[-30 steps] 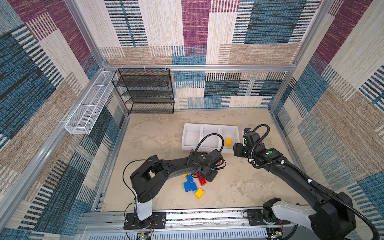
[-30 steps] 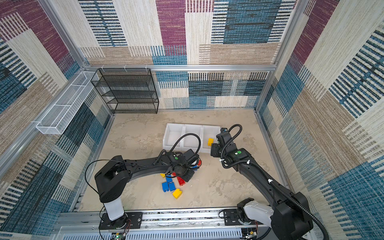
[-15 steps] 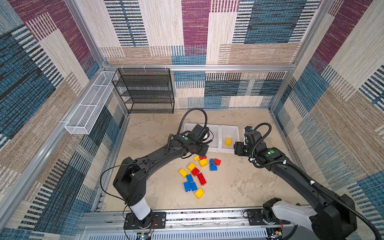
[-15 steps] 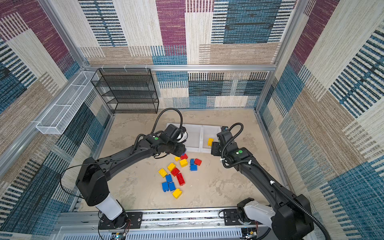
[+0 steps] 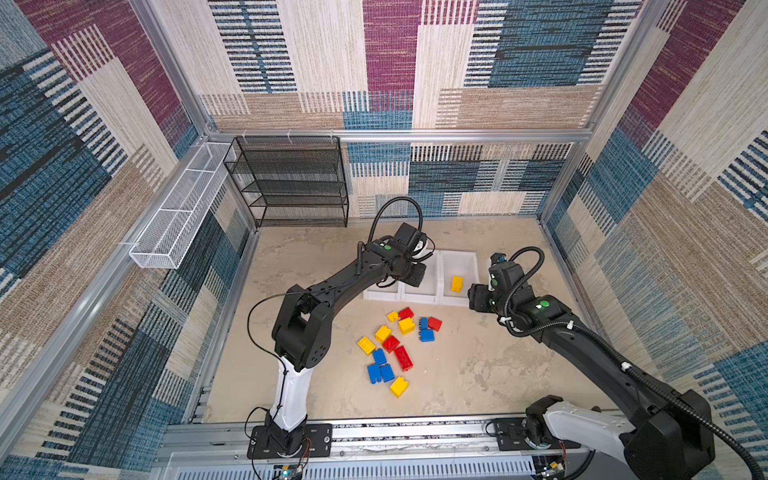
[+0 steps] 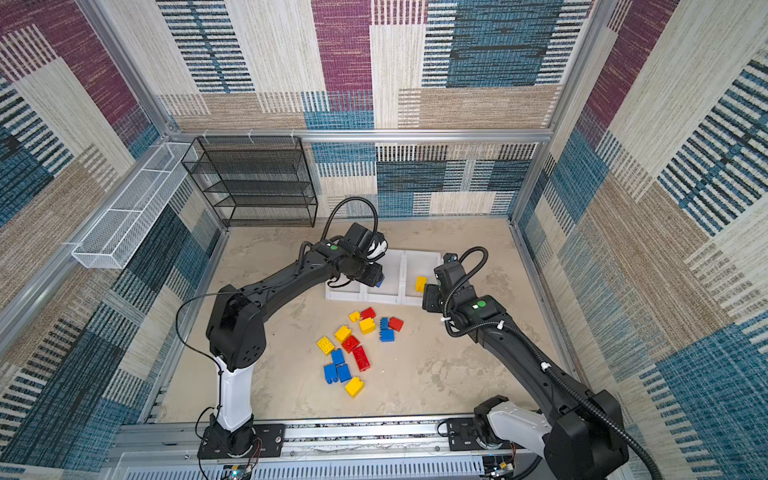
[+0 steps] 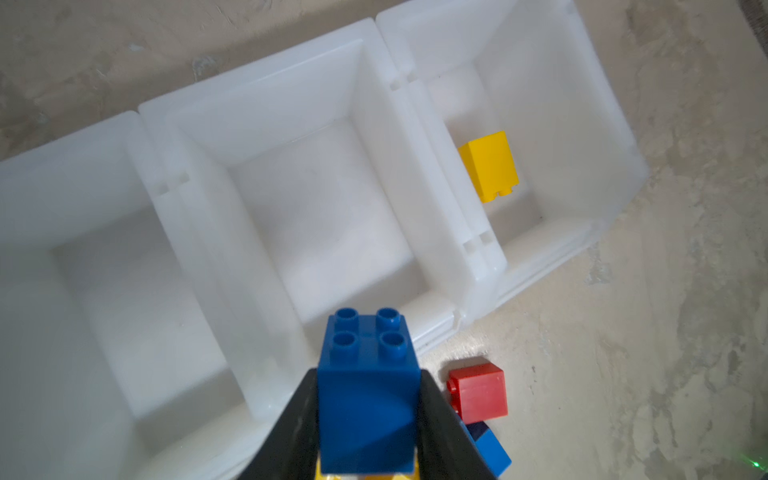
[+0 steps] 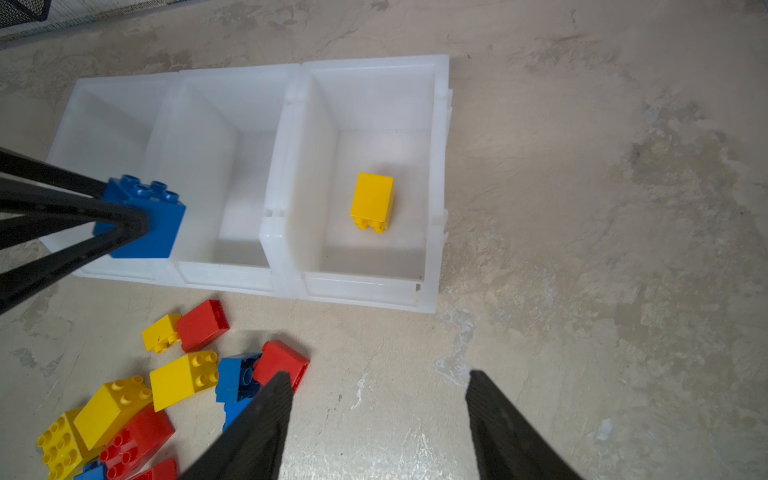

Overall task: Sort the legos into containers by color
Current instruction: 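Carry the blue brick with the left gripper into the middle compartment, then lower the right gripper onto a red brick while the left arm withdraws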

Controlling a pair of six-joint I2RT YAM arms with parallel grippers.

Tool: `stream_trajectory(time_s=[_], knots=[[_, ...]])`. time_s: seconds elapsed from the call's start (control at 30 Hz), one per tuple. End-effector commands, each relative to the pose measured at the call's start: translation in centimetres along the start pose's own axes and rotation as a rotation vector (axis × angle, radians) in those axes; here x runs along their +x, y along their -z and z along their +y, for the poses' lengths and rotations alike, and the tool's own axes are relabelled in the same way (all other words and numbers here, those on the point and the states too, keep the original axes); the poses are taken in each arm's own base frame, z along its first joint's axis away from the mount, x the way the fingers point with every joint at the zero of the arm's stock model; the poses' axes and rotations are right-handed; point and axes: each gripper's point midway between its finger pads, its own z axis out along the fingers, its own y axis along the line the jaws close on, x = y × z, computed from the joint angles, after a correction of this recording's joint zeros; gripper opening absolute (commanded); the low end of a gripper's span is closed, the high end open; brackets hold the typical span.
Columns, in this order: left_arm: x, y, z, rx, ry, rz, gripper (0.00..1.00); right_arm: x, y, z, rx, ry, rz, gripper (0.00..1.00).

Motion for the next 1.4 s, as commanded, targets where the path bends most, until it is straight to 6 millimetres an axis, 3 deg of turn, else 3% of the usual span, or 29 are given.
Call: stream_trajectory(time_s=[0.0,0.17,0.33,0.53,0.7,0.9,1.17,1.27,1.37], knots=[[0.0,-1.0,-0.1,0.008,0.005,0.027,0.39,0.3,0.2,0.0,-0.005,-0.009,0.004,0.69],[-0.3,-1.9,0.0,0.003,0.026,0.029,0.52,0.5,0.3,-0.1,-0.006,-0.009,0.006,0.70],[-0.6,-1.1,0.0,-0.004,0.044,0.014,0.63,0.8,0.2,-0.1,-0.010,-0.003,0.015,0.71],[-0.7,2.4,0.1,-0.012,0.070,-0.053,0.66,0.9,0.2,0.1,-0.023,0.009,0.020,0.72],[1.8,6.0,1.8,-0.072,0.143,-0.099,0.68,1.2,0.0,1.2,-0.077,0.031,0.037,0.70],[7.0,10.6,5.2,-0.180,0.260,-0.182,0.78,3.2,-0.7,6.1,-0.139,0.129,0.093,0.70],[13.1,15.1,8.2,-0.265,0.377,-0.301,0.93,11.6,-2.5,16.0,-0.249,0.300,0.266,0.70],[14.6,16.3,9.0,-0.268,0.425,-0.370,0.99,14.8,-3.2,18.4,-0.244,0.383,0.332,0.70],[15.5,17.4,9.1,-0.249,0.432,-0.420,0.99,16.8,-3.9,19.1,-0.230,0.412,0.375,0.69]])
